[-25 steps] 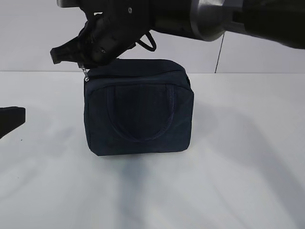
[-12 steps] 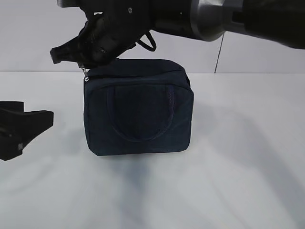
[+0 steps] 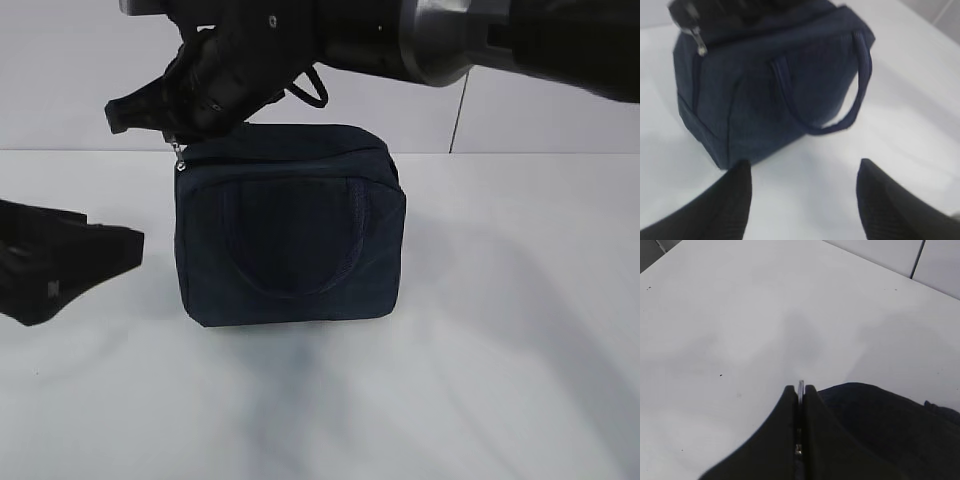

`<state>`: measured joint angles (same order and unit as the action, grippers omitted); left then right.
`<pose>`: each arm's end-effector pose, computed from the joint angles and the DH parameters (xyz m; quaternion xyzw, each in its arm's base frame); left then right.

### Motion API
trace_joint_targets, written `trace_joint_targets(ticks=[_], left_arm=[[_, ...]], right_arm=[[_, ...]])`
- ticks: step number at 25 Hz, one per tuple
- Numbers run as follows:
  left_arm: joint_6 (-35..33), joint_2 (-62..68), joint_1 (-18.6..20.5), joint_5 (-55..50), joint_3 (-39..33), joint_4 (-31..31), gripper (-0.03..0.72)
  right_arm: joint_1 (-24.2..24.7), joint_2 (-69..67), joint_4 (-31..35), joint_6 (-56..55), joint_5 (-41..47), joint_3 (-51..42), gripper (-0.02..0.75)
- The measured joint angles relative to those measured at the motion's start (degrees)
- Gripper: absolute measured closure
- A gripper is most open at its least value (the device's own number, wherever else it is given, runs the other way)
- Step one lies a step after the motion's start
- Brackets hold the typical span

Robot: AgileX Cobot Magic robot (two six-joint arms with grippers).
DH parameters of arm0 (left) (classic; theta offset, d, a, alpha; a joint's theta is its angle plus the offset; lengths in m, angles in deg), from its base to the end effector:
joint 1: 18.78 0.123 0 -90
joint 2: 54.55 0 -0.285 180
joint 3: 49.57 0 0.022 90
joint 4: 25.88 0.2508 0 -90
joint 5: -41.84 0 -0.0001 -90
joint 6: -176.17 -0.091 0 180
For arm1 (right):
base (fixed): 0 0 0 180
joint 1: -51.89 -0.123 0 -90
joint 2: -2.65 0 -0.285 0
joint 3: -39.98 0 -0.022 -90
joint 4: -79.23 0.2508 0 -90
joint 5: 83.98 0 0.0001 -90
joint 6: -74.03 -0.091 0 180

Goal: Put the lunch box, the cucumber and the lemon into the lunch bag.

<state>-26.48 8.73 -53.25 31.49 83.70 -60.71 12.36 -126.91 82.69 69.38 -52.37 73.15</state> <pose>0.1551 -0.1178 0.2691 0.1949 0.8364 -0.2409 0.4521 0.3876 0.3236 0.2807 -0.2538 0.8619 0.1884 0.3964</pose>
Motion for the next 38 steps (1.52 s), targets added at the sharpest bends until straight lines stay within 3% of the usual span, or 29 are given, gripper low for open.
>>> trace_joint_targets(ticks=[5,9,16,22,31,38], left_arm=[[0.00,0.74,0.00,-2.62,0.13,-0.81,0.229],[-0.42,1.17,0.00,4.30,0.12,-0.52,0.229],[-0.78,9.52,0.00,14.03,0.24,13.38,0.229],[-0.70,16.91,0.00,23.79,0.24,15.06,0.229],[5.19,20.91,-0.38,35.97,-3.18,15.75,0.258],[12.41,25.81,-1.73,45.77,-5.01,22.97,0.265]], right_arm=[[0.00,0.00,0.00,0.00,0.00,0.00,0.717],[0.00,0.00,0.00,0.00,0.00,0.00,0.717],[0.00,0.00,0.10,0.00,0.11,0.00,0.717],[0.00,0.00,0.20,0.00,0.11,0.00,0.717],[0.00,0.00,0.20,0.00,0.11,0.00,0.717],[0.00,0.00,0.20,0.00,0.11,0.00,0.717]])
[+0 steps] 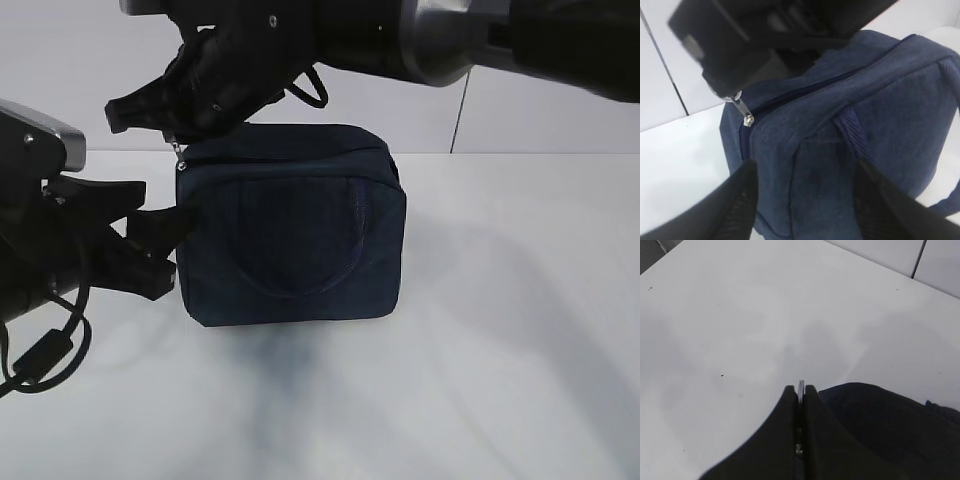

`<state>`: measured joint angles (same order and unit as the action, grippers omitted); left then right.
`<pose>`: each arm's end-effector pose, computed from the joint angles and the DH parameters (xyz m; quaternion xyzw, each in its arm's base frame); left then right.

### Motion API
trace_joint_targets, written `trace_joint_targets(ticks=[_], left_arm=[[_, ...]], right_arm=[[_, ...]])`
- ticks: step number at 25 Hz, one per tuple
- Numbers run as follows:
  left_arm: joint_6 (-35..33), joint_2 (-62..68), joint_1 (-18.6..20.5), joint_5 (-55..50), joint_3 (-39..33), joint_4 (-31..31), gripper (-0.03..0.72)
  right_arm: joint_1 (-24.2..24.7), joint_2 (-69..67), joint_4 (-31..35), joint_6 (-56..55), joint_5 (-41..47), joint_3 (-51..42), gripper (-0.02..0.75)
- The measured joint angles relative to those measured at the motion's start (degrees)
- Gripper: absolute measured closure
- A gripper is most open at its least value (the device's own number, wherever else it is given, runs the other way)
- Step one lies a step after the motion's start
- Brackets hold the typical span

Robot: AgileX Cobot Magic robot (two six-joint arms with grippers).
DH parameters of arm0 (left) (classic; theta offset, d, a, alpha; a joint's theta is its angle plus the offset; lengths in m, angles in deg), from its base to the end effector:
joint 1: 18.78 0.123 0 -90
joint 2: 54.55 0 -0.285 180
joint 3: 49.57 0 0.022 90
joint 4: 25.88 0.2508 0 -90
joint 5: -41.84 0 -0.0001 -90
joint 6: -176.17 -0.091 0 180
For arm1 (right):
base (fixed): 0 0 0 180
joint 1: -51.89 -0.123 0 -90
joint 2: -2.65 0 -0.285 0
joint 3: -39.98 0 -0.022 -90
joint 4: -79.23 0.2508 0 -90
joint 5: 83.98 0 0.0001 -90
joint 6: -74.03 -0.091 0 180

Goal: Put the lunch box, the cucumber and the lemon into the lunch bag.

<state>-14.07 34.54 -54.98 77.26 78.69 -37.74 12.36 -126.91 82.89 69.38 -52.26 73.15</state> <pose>0.2144 -0.1435 0.2024 0.2171 0.7679 -0.1387 0.5865 0.3874 0.3236 0.2805 -0.2531 0.8626 0.1894 0.3950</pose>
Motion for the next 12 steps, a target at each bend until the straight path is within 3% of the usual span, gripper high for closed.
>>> trace_joint_targets(ticks=[12], left_arm=[[5.30,10.99,0.00,12.76,0.00,0.22,0.291]], right_arm=[[0.00,0.00,0.22,0.00,0.00,0.00,0.717]])
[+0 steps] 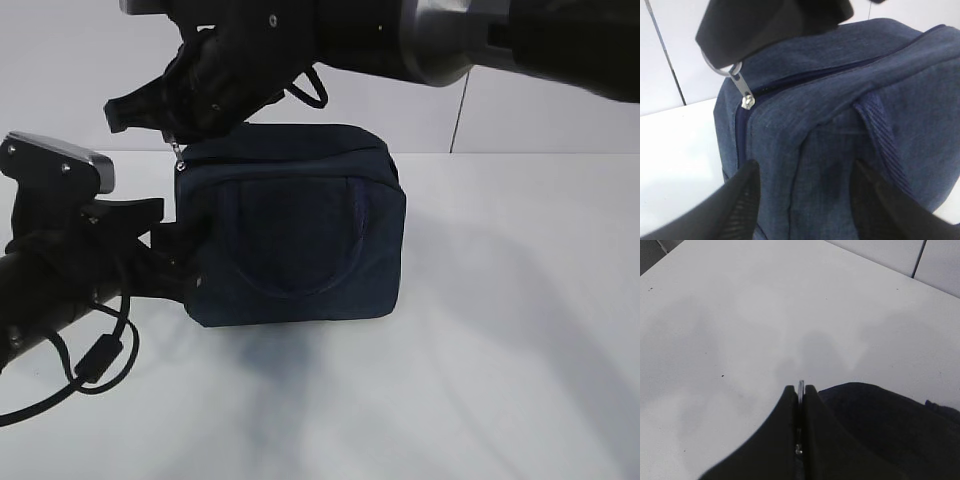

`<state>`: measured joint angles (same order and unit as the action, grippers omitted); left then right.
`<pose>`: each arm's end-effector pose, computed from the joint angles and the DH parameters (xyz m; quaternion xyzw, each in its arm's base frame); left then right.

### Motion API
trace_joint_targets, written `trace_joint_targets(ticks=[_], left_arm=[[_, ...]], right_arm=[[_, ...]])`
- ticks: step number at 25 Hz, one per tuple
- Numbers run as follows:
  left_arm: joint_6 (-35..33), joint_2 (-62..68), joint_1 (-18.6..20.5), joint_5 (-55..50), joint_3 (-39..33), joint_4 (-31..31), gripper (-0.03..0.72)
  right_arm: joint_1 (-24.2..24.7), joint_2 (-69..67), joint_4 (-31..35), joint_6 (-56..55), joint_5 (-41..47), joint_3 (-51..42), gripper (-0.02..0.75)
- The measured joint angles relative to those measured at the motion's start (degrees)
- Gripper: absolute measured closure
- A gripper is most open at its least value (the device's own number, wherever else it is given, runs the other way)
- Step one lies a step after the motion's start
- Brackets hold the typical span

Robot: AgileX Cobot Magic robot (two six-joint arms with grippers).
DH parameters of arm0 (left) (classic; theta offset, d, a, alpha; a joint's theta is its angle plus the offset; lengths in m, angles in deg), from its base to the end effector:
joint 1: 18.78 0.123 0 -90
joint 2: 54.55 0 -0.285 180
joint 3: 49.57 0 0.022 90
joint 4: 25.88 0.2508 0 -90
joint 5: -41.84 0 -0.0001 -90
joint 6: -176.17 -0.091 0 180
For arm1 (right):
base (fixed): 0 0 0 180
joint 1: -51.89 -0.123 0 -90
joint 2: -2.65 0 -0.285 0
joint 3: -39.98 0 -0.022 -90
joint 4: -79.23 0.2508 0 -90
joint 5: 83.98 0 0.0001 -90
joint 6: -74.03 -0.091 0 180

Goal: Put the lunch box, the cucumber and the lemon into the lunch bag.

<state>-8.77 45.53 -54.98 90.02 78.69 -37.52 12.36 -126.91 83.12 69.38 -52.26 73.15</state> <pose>0.2299 -0.1513 0.1707 0.1813 0.7672 -0.1487 0.5970 0.3872 0.3238 0.2805 -0.2520 0.8628 0.1910 0.3944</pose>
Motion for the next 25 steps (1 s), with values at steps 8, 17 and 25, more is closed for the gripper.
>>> trace_joint_targets(ticks=[8,17,25], left_arm=[[0.86,3.65,0.00,4.23,1.51,0.00,0.301],[1.21,4.78,0.23,4.35,3.64,0.00,0.351],[1.69,5.75,0.54,3.38,5.09,-0.10,0.647]], right_arm=[[0.00,0.00,0.95,0.00,0.00,0.00,0.717],[0.10,0.00,1.29,0.00,0.00,0.00,0.717],[0.10,0.00,1.39,0.00,0.21,0.00,0.717]])
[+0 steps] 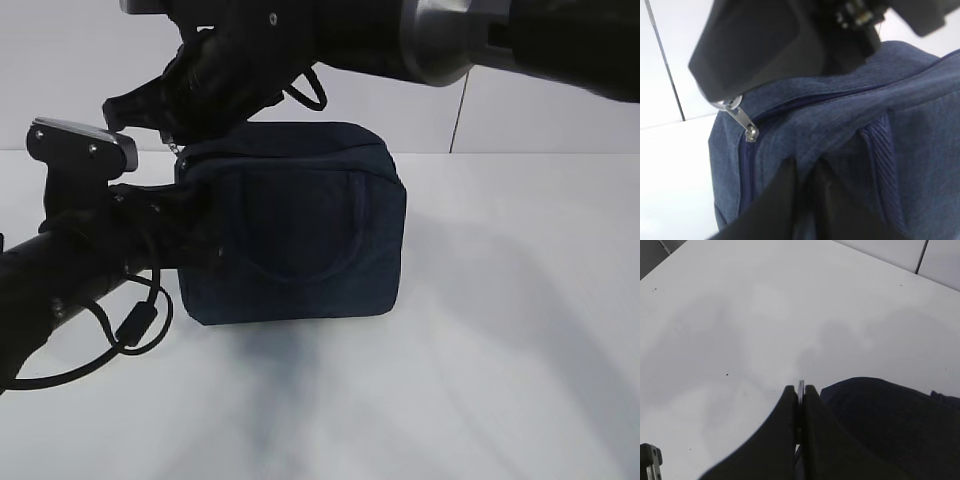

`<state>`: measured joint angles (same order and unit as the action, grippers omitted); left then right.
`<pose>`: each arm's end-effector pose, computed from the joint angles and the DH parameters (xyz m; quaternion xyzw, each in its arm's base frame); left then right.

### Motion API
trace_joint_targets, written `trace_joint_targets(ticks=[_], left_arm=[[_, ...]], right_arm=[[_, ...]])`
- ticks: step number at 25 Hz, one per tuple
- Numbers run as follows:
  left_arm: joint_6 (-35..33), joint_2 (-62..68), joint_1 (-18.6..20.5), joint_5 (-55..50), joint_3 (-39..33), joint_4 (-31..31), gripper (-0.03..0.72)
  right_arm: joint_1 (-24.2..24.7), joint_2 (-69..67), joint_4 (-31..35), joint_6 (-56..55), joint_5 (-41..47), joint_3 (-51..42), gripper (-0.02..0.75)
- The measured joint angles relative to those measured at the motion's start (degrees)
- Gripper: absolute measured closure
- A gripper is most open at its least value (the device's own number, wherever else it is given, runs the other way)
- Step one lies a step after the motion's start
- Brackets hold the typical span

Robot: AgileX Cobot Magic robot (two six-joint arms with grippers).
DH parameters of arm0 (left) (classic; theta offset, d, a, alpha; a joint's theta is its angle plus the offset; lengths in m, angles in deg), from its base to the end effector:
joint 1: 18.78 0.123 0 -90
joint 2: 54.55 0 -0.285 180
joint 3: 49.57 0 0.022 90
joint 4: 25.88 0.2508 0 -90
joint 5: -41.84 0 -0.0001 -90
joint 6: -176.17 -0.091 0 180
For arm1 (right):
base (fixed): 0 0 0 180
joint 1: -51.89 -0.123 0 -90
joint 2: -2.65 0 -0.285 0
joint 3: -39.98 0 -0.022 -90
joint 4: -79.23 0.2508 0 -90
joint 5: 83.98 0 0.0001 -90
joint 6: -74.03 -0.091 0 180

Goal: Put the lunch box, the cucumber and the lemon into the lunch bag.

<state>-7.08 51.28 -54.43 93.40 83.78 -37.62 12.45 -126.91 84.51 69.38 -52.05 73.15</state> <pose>0.2532 -0.1637 0.1669 0.1611 0.7567 -0.1562 0.6141 0.3868 0.3240 0.2804 -0.2453 0.8653 0.1995 0.3889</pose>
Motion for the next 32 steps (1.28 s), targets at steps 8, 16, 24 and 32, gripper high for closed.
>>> trace_joint_targets(ticks=[8,16,24,32], left_arm=[[2.23,0.00,0.00,-1.01,0.10,-2.40,0.676],[2.56,0.00,0.00,-1.28,0.10,0.58,0.676],[2.56,0.00,0.00,-1.28,0.10,2.31,0.676],[2.56,0.00,0.00,-1.54,0.10,5.70,0.676]], right_arm=[[0.00,0.00,0.11,0.00,0.81,0.00,0.717],[0.00,0.60,-0.76,-0.59,4.87,0.02,0.717],[0.00,1.93,-8.04,-5.01,8.44,0.12,0.717],[0.00,2.05,-11.22,-7.11,9.73,0.12,0.717]])
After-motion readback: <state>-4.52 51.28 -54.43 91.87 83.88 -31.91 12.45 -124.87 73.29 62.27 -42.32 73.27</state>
